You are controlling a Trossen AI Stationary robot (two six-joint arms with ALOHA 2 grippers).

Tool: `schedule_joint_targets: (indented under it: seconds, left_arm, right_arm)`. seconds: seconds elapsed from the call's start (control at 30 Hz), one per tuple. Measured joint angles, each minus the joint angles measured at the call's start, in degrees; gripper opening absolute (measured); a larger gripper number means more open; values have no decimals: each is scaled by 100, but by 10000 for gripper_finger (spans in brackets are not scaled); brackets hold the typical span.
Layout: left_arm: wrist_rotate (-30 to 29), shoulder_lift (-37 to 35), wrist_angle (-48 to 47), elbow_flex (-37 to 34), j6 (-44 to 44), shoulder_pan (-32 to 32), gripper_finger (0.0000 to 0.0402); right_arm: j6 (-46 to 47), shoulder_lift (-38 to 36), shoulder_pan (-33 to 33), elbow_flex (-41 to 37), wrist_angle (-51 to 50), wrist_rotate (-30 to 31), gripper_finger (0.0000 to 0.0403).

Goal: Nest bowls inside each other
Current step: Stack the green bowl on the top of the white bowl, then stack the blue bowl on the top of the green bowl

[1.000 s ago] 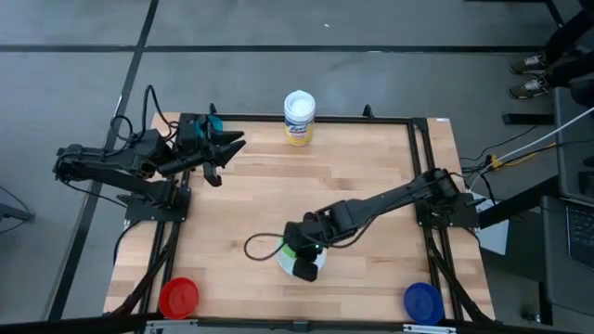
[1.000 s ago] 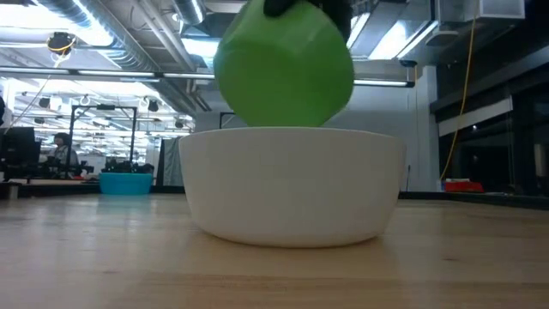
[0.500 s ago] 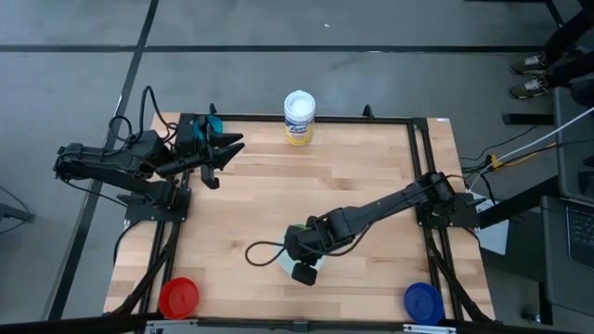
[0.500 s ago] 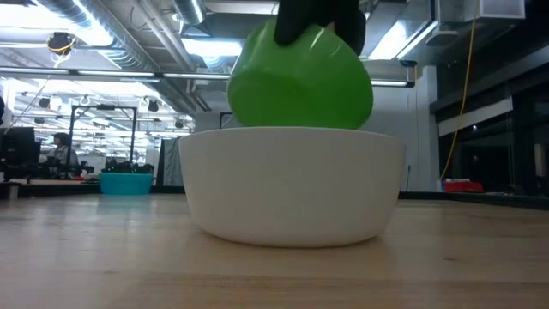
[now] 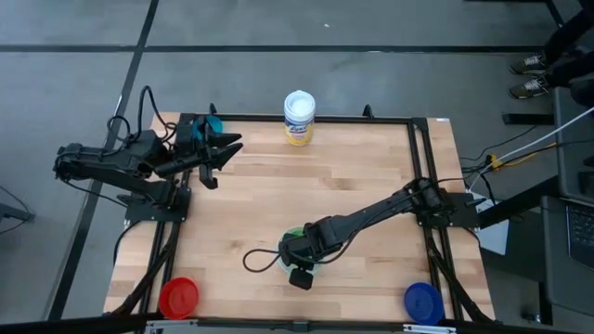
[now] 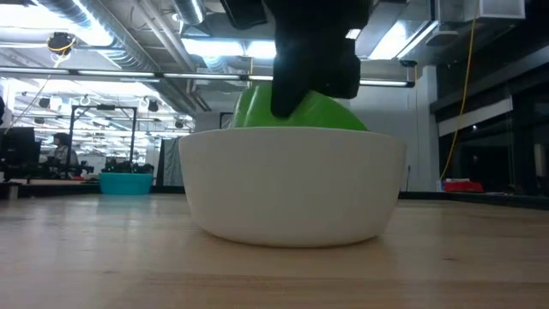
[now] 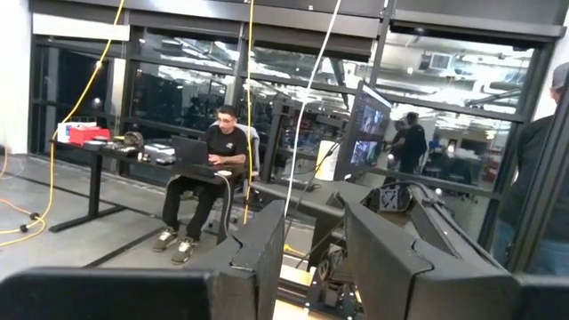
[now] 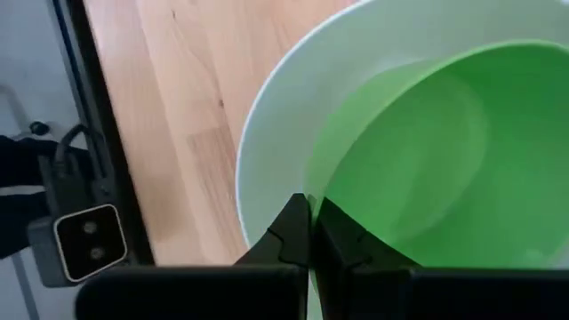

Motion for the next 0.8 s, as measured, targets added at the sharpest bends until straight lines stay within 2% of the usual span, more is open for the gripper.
schedule_joint_targets:
  seconds: [0.27,0.6,0.8]
  left_arm:
    - [2,-101,-108,0,4,0,116]
    - [157,-160,-180,0,-4,0,116]
    - [263,-168,-184,0,-44,0,116]
  right_arm:
    - [-264,14,-20,-2,73,-278,6]
    - [-52,14,-116,-2,96,-454,126]
    - [-59,14,-132,-2,-114,-314,127]
